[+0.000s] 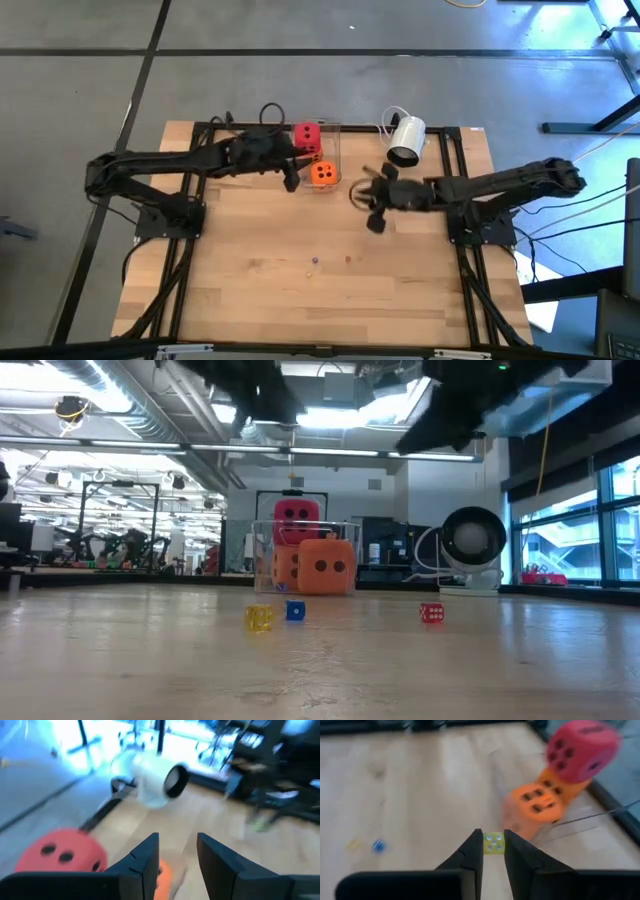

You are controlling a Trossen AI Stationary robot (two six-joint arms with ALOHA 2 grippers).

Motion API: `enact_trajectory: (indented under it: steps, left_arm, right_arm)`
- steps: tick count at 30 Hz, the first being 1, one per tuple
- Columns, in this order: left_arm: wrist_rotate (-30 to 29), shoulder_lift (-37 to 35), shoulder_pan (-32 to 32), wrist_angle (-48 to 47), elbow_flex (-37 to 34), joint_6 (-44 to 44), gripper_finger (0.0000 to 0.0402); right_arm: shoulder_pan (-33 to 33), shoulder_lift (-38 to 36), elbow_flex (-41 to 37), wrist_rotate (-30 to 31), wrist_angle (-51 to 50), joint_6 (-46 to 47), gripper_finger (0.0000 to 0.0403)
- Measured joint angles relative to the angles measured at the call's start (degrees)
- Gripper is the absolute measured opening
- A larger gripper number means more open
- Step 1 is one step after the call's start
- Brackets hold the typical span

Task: Pick & Place Dice
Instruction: Put the right small yellow die into the bin

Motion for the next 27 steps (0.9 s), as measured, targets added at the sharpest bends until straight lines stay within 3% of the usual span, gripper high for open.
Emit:
enact_trajectory:
  steps: [3, 8, 14, 20, 27]
  left_arm:
    - [-2.18, -2.39, -3.92, 1.01, -0.01, 1.36, 0.0127]
    - [-2.92, -3.53, -9.0, 1.42, -0.71, 1.15, 0.0127]
    - [-2.97, -3.18, -13.32, -7.05, -2.16, -3.66, 0.0127]
    - [-3.18, -1.55, -16.5, -16.17, -2.19, -9.15, 0.0127]
    - [-2.69, 4.77, -20.38, -17.18, -2.19, -12.13, 0.0127]
  right_arm:
    - [-4.69, 0.43, 3.28, -1.01, -0.51, -1.6, 0.0066]
    - [-12.94, 5.55, 10.59, -8.69, -0.46, -6.01, 0.0057]
    - [-21.93, 15.21, 16.64, -17.72, -1.8, -12.0, 0.0062]
    - [-26.62, 26.07, 19.37, -22.64, -2.02, -16.84, 0.0062]
    - [-30.65, 33.65, 25.85, -26.83, -1.84, -15.59, 0.0063]
